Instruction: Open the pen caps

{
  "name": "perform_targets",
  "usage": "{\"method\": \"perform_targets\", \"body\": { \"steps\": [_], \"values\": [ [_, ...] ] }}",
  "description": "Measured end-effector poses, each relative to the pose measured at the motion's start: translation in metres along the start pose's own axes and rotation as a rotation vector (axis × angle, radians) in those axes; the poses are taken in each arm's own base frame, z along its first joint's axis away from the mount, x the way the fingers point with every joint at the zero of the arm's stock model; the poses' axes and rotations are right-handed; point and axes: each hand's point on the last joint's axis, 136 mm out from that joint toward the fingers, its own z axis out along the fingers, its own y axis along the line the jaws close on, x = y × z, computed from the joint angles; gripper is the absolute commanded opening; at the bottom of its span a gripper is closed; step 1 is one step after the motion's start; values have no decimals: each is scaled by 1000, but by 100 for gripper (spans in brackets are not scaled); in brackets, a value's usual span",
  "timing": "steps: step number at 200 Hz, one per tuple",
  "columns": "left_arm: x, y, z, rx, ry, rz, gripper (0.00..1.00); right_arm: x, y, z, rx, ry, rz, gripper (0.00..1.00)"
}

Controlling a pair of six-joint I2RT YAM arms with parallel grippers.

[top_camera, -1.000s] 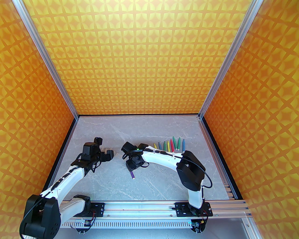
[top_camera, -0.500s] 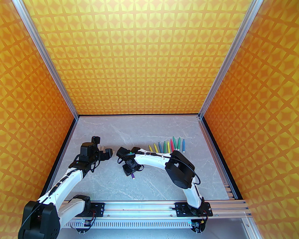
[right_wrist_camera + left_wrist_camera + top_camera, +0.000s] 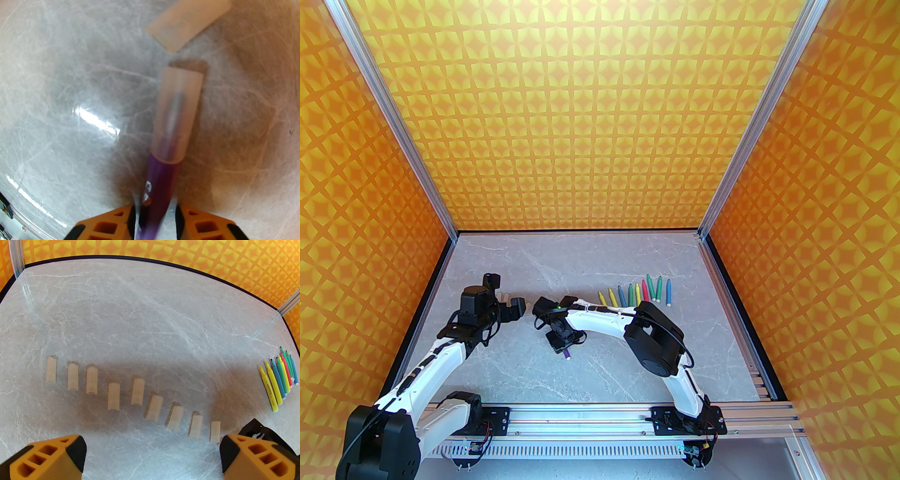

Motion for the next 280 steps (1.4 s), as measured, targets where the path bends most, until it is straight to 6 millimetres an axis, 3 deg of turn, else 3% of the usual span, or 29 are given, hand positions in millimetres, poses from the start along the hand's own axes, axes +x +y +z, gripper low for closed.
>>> {"method": "perform_targets", "body": {
  "steps": [40, 93, 142, 177, 225, 280],
  "values": [
    [0, 0, 0, 0, 0, 0, 99, 0, -3, 1, 19, 13, 1, 24],
    [0, 0, 0, 1, -1, 0, 100, 0, -3, 0, 25, 13, 11, 2],
    [1, -3, 1, 16, 6, 0, 99, 1, -5, -2, 20, -17, 2, 0],
    [2, -9, 1, 53, 11, -3, 96, 15, -11, -9, 11, -37, -13, 0],
    [4, -28, 0, 149, 27, -12, 94, 11, -6, -39, -80, -170, -44, 0],
    [4, -76, -10, 385, 36, 16, 93, -5, -14, -62, -182, -330, -25, 0]
  ]
}}
